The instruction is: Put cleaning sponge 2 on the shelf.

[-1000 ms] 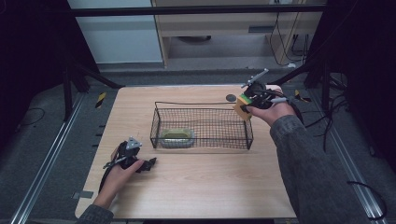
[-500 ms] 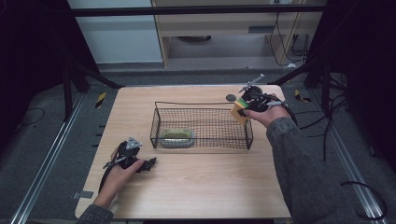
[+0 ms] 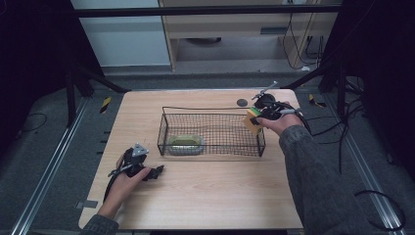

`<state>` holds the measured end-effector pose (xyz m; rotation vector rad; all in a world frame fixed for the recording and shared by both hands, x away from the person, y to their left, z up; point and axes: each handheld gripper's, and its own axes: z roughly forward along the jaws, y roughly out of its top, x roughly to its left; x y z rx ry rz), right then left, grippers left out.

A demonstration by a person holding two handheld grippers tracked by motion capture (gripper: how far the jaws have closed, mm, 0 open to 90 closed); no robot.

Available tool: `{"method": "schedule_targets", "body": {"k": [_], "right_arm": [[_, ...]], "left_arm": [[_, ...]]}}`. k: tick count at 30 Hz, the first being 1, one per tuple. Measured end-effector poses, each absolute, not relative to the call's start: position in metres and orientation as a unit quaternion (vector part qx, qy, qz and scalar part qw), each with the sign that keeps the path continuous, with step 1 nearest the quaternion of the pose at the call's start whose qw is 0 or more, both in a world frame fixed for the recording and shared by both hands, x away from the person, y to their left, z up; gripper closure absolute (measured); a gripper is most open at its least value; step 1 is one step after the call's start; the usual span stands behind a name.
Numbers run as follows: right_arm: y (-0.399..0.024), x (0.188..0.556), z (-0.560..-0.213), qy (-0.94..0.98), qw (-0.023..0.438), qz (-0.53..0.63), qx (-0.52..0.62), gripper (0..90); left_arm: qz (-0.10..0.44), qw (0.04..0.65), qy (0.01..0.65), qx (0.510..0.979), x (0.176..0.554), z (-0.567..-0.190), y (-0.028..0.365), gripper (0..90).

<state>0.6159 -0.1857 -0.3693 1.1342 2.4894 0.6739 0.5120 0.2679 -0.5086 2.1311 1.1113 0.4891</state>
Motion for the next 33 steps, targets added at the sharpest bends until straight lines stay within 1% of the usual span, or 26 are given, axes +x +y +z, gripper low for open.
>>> {"method": "schedule_targets", "body": {"k": [17,33], "right_arm": [[-0.185,0.621,-0.390,0.872,0.152,0.230,0.405,64.5],[-0.184,0.624,-0.401,0.871,0.150,0.219,0.413,64.3]], "left_arm": [[0.187,0.338,0.426,0.818,0.513,-0.509,0.268,0.0],[0.187,0.338,0.426,0.818,0.513,-0.509,0.268,0.0]]}}
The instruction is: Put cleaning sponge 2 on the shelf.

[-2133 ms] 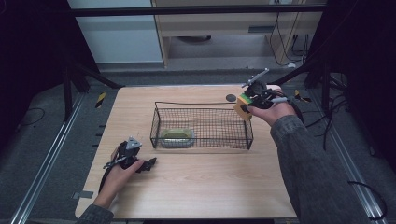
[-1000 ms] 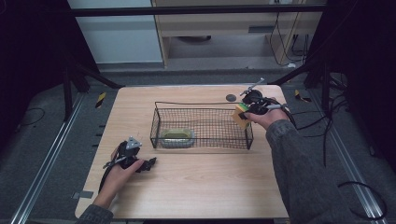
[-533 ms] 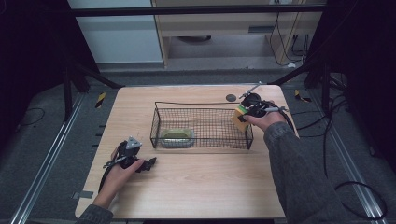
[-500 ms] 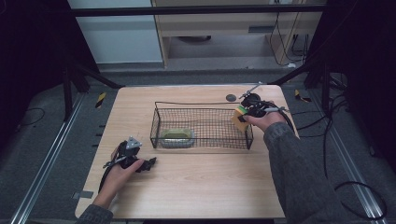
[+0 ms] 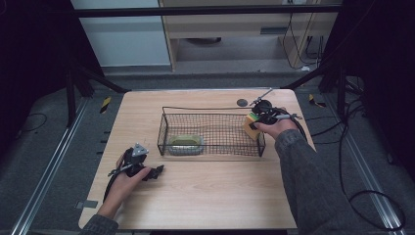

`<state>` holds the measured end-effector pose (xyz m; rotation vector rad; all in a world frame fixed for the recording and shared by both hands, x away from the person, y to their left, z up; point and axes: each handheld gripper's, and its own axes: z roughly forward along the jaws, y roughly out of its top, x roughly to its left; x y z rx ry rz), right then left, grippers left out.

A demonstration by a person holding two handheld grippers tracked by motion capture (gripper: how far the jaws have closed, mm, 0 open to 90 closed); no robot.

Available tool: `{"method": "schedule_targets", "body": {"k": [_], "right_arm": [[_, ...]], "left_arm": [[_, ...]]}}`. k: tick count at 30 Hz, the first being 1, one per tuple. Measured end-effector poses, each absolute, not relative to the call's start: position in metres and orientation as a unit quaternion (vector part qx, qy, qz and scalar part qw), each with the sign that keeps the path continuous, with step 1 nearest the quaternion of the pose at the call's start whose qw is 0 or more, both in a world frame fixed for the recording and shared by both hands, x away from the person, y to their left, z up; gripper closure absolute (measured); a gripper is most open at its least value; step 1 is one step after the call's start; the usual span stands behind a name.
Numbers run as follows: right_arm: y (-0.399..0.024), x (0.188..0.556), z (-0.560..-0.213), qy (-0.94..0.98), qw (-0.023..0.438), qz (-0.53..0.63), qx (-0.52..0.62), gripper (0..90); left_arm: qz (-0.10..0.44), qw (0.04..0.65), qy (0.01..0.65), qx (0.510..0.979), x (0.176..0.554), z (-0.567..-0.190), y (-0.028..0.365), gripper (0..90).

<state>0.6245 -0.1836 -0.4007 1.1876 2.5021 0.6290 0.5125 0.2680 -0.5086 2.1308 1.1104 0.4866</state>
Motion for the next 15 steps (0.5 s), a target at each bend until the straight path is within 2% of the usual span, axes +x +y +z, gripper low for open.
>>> {"method": "schedule_targets", "body": {"k": [15], "right_arm": [[-0.1781,0.6260,-0.4094,0.877,0.155,0.202,0.408,64.0]], "left_arm": [[0.187,0.338,0.426,0.818,0.5125,-0.5086,0.2680,0.0]]}}
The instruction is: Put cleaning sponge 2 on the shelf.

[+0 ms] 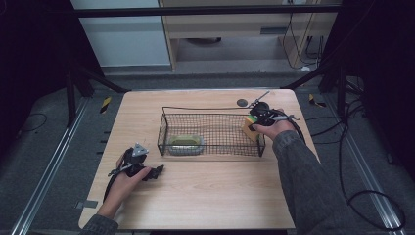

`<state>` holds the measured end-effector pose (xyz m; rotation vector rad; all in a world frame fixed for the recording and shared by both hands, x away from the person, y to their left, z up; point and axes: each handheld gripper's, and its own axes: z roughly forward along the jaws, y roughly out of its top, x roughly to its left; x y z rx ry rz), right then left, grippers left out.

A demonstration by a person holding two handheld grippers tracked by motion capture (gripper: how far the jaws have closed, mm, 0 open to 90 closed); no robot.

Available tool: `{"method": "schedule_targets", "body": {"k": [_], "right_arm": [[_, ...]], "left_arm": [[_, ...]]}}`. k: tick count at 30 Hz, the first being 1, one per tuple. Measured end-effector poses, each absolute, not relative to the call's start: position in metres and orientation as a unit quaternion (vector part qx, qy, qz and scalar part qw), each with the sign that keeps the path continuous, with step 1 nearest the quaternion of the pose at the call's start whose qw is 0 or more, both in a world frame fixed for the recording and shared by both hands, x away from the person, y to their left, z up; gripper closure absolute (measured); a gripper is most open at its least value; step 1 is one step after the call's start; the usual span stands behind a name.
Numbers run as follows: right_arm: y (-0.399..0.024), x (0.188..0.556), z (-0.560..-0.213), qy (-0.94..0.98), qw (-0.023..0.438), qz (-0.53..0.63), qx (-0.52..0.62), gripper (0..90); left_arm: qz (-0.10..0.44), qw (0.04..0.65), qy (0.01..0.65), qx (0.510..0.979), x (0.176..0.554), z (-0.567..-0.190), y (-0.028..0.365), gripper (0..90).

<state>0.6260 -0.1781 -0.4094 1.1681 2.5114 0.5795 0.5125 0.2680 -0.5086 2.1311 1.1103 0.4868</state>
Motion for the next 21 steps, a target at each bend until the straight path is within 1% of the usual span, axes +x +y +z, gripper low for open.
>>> {"method": "schedule_targets", "body": {"k": [7,16,21], "right_arm": [[-0.1772,0.6259,-0.4101,0.877,0.154,0.200,0.409,63.3],[-0.1756,0.6254,-0.4088,0.876,0.156,0.202,0.409,60.1],[-0.1756,0.6244,-0.4075,0.875,0.156,0.203,0.411,56.4]], "left_arm": [[0.187,0.338,0.426,0.818,0.5125,-0.5086,0.2680,0.0],[0.187,0.338,0.426,0.818,0.5126,-0.5086,0.2682,0.0],[0.187,0.338,0.426,0.818,0.5126,-0.5086,0.2681,0.0]]}}
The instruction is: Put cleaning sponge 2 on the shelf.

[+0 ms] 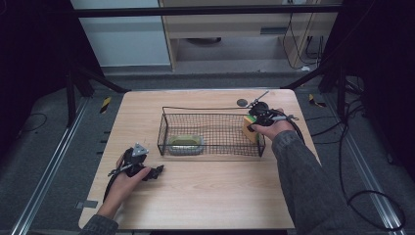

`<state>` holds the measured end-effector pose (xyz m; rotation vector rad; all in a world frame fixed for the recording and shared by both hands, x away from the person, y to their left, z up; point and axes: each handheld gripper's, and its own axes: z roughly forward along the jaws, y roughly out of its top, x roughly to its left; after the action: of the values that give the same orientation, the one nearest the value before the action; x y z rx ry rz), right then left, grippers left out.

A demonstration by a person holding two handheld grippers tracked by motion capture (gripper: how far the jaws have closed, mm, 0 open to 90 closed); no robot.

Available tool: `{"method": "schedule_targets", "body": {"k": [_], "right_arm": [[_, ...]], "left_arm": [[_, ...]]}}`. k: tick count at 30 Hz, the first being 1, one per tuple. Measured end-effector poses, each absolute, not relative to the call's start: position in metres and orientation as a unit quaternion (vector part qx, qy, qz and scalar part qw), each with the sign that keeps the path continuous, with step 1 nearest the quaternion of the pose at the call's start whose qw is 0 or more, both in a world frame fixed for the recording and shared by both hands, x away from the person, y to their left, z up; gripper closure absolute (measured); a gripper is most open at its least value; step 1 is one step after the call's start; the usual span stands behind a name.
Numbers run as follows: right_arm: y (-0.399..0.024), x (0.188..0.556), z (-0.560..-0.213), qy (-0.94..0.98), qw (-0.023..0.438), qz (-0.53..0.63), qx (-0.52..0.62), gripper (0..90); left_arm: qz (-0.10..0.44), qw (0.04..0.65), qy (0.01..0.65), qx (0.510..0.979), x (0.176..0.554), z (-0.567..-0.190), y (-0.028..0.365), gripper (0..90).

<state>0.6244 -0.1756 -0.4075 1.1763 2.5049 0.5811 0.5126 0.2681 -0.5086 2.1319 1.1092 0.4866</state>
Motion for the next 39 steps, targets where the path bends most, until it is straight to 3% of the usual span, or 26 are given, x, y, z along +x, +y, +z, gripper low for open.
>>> {"method": "schedule_targets", "body": {"k": [10,19,39], "right_arm": [[-0.175,0.617,-0.397,0.873,0.159,0.215,0.408,51.3],[-0.169,0.608,-0.388,0.874,0.153,0.232,0.398,55.7],[-0.140,0.607,-0.403,0.886,0.123,0.227,0.385,53.7]], "left_arm": [[0.187,0.338,0.426,0.818,0.513,-0.509,0.268,0.0],[0.187,0.338,0.426,0.818,0.513,-0.509,0.268,0.0],[0.187,0.337,0.425,0.819,0.512,-0.509,0.269,0.0]]}}
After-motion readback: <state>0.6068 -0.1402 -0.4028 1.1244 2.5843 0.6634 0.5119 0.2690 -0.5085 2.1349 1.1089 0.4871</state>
